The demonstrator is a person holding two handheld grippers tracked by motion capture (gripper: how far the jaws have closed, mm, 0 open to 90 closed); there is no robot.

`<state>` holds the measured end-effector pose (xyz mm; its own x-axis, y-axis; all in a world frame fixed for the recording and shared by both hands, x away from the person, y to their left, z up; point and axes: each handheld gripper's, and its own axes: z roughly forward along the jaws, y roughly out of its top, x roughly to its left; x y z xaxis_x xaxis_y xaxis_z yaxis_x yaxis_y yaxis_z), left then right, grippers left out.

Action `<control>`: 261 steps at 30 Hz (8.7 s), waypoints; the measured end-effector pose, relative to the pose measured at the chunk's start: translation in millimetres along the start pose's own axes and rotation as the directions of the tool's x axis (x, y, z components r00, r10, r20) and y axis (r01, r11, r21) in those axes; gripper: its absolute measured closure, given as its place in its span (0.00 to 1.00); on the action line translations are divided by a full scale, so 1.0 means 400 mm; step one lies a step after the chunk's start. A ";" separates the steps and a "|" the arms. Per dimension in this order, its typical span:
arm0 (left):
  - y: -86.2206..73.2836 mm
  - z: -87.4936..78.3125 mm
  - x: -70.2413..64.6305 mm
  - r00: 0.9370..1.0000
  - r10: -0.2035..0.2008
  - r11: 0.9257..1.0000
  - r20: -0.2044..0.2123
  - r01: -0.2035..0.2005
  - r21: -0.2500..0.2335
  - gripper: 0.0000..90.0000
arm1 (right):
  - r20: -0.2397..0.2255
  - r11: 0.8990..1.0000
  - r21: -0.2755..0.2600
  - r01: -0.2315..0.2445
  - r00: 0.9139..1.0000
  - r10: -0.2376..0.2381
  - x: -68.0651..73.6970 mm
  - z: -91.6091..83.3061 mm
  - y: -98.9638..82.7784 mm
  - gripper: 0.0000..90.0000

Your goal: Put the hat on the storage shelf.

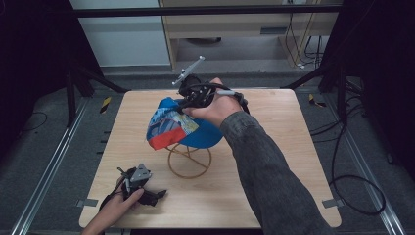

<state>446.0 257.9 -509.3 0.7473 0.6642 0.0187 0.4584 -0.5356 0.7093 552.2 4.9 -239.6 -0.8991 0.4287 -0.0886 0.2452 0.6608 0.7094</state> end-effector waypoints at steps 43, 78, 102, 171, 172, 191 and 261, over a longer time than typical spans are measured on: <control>0.000 0.000 0.000 1.000 0.000 1.000 0.000 0.000 0.000 0.00 | 0.042 0.997 -0.054 -0.063 0.997 0.066 0.028 -0.043 -0.049 0.27; 0.000 0.000 0.000 1.000 -0.001 1.000 -0.001 0.001 -0.003 0.00 | 0.115 0.980 -0.125 -0.152 0.979 0.167 -0.003 -0.205 -0.224 0.08; 0.000 0.001 0.000 1.000 0.000 1.000 0.000 0.000 -0.005 0.00 | 0.220 0.973 -0.116 -0.198 0.950 0.220 -0.038 -0.263 -0.417 0.14; 0.000 0.001 0.000 1.000 0.000 1.000 0.001 0.000 -0.002 0.00 | 0.250 0.942 -0.117 -0.313 0.909 0.333 -0.005 -0.132 -0.724 0.14; 0.000 0.001 0.000 1.000 0.000 1.000 0.001 0.000 -0.002 0.00 | 0.250 0.942 -0.118 -0.315 0.908 0.335 -0.003 -0.128 -0.727 0.14; 0.000 0.001 0.000 1.000 -0.001 1.000 0.001 0.001 -0.003 0.00 | 0.206 0.937 -0.096 -0.335 0.914 0.348 0.036 -0.018 -0.770 0.14; 0.000 0.001 -0.001 1.000 0.000 1.000 0.001 0.000 -0.002 0.00 | 0.259 0.933 -0.058 -0.354 0.898 0.357 0.102 0.182 -0.766 0.08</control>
<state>446.1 257.4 -509.6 0.7476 0.6638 0.0183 0.4575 -0.5348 0.7104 466.8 -135.2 -511.7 -0.6255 0.7801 -0.0076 0.5261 0.4291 0.7342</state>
